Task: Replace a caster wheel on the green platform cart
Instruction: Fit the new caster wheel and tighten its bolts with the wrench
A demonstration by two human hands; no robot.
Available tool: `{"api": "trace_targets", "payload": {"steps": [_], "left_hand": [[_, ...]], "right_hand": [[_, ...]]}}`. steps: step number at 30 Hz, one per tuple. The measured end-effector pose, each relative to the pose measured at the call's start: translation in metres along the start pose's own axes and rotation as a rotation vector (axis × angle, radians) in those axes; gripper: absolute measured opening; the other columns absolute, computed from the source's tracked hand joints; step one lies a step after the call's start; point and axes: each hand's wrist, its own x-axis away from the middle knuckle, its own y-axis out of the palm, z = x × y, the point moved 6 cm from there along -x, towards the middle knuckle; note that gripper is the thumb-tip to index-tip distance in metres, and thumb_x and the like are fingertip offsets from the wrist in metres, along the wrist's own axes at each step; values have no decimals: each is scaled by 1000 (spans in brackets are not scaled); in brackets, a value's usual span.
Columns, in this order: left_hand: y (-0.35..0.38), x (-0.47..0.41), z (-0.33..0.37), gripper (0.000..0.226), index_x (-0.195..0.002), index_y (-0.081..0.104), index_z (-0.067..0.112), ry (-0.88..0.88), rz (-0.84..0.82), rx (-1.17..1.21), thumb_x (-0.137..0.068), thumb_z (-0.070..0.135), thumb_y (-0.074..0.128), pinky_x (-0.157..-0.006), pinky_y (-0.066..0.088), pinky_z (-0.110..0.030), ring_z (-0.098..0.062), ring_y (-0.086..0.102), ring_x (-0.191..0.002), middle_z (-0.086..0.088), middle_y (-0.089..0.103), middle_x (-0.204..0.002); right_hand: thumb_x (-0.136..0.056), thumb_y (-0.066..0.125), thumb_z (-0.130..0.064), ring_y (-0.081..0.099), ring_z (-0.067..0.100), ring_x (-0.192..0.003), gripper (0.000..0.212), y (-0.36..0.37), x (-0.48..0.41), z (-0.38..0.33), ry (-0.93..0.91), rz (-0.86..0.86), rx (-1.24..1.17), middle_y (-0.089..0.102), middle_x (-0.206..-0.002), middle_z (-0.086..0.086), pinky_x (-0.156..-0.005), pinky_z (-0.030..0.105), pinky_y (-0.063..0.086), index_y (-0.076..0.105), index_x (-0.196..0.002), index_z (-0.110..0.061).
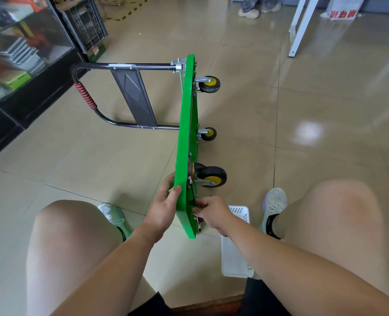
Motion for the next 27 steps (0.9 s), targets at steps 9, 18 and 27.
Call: {"api": "trace_targets", "payload": {"steps": [9,18,27], "left_hand": [[0,-2,-3,43,-144,43,52,-5,-9,-11,-102,43,44,-111,48,-45,-15,62,-122,7,66,-132],[0,-1,-3,56,-148,42,49,-17,-6,-9,-92,51,45,-112,47,-47,-16,61,-124,8,65,-133],[0,0,0,46,-138,45,56,-19,6,-15,-92,50,45,-113,45,-47,-16,60,-125,9,64,-135]], "right_hand": [[-92,71,-10,73,19,-94,25,-2,2,0,-2,-1,-16,78,-102,0,-97,42,57,76,-116,-17],[-90,73,-11,73,18,-95,26,-6,0,3,8,-1,11,77,-103,-1,-97,41,57,76,-115,-20],[-86,77,-17,72,20,-94,22,-4,-12,0,-11,33,151,78,-94,-7,-95,44,57,78,-104,-29]]}}
